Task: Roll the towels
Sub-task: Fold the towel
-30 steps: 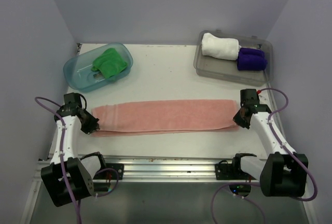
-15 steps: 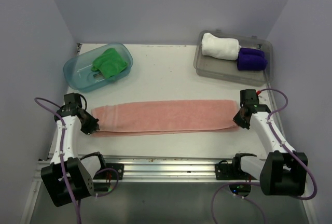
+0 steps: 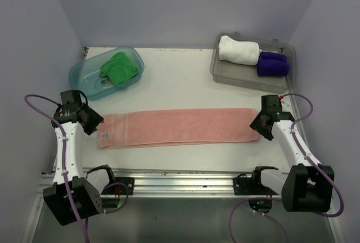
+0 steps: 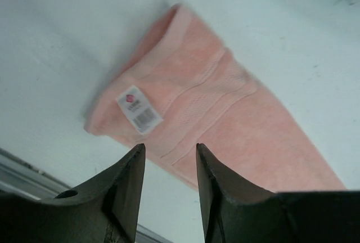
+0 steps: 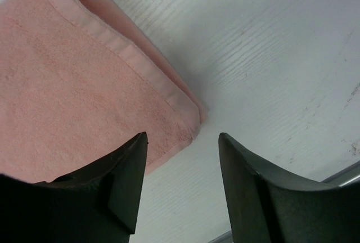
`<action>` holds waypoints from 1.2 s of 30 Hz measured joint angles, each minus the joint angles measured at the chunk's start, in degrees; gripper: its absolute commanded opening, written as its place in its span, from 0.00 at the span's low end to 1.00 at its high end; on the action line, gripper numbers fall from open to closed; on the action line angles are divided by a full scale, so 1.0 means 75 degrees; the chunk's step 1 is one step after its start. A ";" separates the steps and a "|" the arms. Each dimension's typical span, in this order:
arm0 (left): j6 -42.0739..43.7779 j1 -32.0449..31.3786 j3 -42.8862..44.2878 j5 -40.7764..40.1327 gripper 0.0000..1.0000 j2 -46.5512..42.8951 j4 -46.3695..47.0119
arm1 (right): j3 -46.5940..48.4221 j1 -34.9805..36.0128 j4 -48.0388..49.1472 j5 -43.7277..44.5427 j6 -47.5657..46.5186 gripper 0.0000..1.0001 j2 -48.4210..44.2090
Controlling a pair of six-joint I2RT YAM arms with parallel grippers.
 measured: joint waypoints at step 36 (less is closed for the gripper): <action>0.0064 -0.2060 0.0729 0.0376 0.38 0.2938 0.2544 | 0.1652 -0.0638 0.1279 -0.1125 -0.0752 0.52 0.2069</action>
